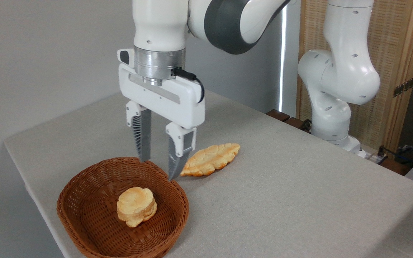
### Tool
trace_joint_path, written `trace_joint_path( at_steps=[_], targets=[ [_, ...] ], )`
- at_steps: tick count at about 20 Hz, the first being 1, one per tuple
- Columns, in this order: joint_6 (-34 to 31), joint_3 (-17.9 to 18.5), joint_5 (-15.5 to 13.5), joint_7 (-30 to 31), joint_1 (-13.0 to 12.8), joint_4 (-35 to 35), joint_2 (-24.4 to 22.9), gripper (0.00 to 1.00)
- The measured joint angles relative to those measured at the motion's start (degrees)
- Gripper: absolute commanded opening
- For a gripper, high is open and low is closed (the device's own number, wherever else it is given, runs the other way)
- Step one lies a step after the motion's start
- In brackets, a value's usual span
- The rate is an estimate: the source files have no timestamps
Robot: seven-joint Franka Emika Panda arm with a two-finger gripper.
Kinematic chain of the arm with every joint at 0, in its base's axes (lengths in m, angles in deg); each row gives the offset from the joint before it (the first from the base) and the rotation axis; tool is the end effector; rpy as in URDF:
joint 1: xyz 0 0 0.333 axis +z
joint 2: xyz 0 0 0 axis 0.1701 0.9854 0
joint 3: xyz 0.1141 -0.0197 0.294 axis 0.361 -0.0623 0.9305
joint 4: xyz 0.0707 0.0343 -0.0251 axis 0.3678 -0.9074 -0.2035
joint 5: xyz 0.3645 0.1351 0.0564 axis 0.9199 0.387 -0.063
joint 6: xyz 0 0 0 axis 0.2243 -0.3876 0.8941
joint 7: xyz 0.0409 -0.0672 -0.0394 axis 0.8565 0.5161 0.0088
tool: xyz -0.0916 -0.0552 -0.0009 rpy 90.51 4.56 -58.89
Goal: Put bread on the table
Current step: 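Move the open gripper over the basket and lower it around the bun, then close the gripper on the toasted bun inside the basket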
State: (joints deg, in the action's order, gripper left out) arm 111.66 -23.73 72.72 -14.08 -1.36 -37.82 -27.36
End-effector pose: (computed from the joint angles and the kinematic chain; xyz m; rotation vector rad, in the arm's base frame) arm 0.5514 -0.0101 0.5344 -2.9544 0.9626 -0.3731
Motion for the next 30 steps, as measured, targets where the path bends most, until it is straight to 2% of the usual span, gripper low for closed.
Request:
trace_joint_path(
  at_steps=[3,7,15,30],
  targets=[
    [4.21,-0.02,0.00,0.00,-0.68,-0.66,1.04,1.00],
    [9.02,-0.10,0.00,0.00,-2.96,-1.29,4.54,1.00],
    [9.51,-0.31,0.00,-0.01,-4.09,-1.29,7.53,1.00],
    [15.41,-0.94,0.03,-0.15,-4.49,-1.29,11.59,1.00]
  ],
)
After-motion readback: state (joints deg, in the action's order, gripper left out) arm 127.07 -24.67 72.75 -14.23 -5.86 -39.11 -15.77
